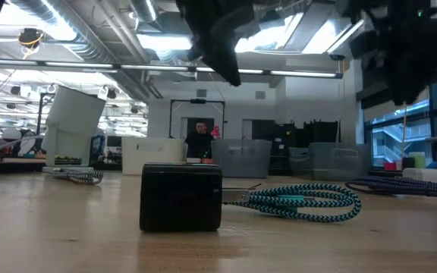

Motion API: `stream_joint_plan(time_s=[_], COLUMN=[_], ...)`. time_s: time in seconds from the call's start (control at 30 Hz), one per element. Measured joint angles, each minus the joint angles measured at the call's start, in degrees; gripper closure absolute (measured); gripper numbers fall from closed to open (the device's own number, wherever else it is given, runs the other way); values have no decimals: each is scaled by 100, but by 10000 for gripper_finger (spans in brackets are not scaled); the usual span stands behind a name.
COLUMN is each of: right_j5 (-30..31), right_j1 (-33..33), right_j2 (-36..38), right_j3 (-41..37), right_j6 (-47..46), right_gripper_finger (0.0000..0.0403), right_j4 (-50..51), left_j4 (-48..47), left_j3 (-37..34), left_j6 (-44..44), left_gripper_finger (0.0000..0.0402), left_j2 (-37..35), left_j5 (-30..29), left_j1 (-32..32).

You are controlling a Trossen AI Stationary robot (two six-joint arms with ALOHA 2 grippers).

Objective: Pick and place items into bin
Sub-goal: Put the white charger adapter into the left black bin

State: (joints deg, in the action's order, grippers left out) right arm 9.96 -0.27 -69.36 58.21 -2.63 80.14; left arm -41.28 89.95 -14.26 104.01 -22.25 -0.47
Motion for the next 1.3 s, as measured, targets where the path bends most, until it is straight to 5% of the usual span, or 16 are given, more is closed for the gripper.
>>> stream_joint_plan(time_s=[0.27, 0.5, 0.97, 1.3], right_j5=[-630, -819, -1163, -1167], right_j1=[2, 0, -15, -29], right_j2=[-114, -188, -1138, -1877], right_j3=[-1040, -1112, -1370, -1477], right_j6=[33, 7, -587, -517], right_gripper_finger=[160, 83, 73, 76], right_j4=[-858, -1139, -2355, -2478], left_j4=[-144, -104, 2748, 3061], left_j3=[-508, -1066, -4089, -4728], left_j6=[-14, 239, 551, 811], left_gripper_finger=[400, 400, 400, 400], left_j2=[-27, -179, -2804, -3982], left_j5=[108, 249, 1197, 1192], left_j1=[-43, -31, 436, 587])
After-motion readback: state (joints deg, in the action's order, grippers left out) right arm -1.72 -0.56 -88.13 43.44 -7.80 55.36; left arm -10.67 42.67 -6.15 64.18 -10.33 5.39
